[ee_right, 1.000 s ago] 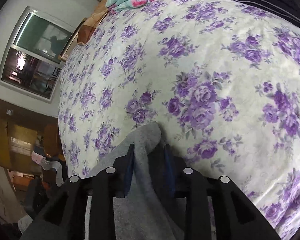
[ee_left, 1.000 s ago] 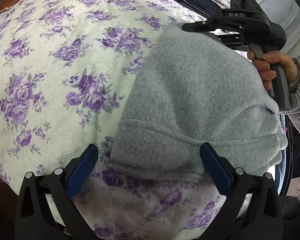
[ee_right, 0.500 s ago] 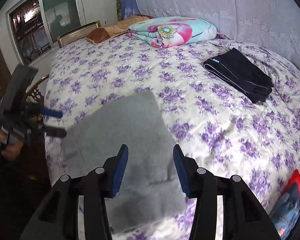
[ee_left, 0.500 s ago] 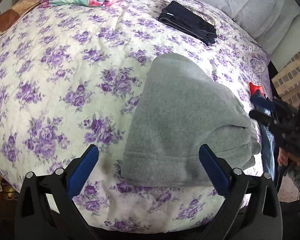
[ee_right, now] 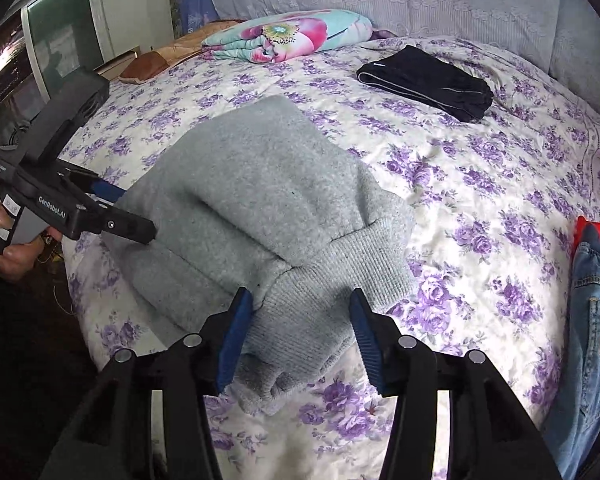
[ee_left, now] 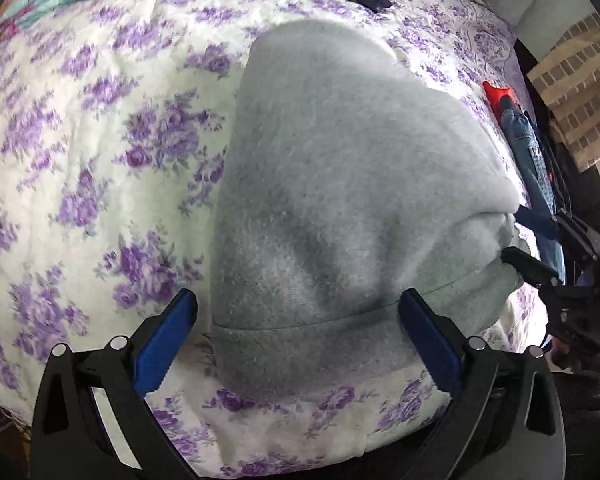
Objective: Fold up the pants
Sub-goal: 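Release the bundle edge and press the bundle flat with both grippers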
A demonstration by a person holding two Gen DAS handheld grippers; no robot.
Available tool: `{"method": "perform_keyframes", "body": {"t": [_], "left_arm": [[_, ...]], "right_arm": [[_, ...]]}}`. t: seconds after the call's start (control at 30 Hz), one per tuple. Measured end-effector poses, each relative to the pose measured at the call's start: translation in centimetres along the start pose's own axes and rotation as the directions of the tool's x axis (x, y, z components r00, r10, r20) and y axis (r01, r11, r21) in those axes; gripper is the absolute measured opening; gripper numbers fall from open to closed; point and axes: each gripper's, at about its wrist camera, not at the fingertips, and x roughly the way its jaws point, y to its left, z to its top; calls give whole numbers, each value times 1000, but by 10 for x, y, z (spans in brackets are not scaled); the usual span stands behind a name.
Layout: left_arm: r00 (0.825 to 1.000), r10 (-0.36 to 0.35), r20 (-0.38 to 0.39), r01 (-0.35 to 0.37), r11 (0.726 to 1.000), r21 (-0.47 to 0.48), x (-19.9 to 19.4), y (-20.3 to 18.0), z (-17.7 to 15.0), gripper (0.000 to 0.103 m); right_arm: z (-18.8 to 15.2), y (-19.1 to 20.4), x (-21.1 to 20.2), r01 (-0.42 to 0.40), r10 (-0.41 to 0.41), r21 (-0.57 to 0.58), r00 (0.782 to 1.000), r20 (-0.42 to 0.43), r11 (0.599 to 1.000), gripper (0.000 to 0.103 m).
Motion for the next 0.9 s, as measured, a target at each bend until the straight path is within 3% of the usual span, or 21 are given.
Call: {"method": "perform_keyframes", "body": {"t": [0.1,0.17,0.27,0.33,0.43,0.57,0.63,0.73,0.8,0.9], "left_arm": [[998,-18,58,15,999,52,-28,-11,15,98],[994,-61,87,56,996,65,-42,-20,38,98],[992,-77,100,69,994,80,-42,-41,79,98],[995,-79,55,73,992,103,-27,-61,101,98],[999,-8,-45,14,989,145,6,-78,106,98],[994,96,-43,-86,976,198,37,-80,99,99],[995,102,-1,-99,974,201,51,-77,97,99],[991,125,57,-134,970,201,57,-78,93,99],[994,106,42,-112,975,193,53,-75,98,99],[999,-10,52,6,997,77,30,-58,108,98]], "right_arm": [[13,8,-30,-13,16,-23,992,129,1000,51],[23,19,-31,-59,67,-55,986,153,997,51],[27,37,-11,-134,139,-76,987,74,988,51],[25,44,5,-153,153,-70,988,2,986,51],[14,50,25,-137,126,-87,985,-121,987,51],[5,56,34,-160,142,-116,978,-151,980,55],[-3,63,38,-154,135,-158,983,-126,975,65],[-8,61,38,-172,158,-157,983,-95,973,69],[-7,58,34,-192,180,-150,980,-86,970,69],[-1,53,16,-201,198,-148,980,-36,968,66]]}}
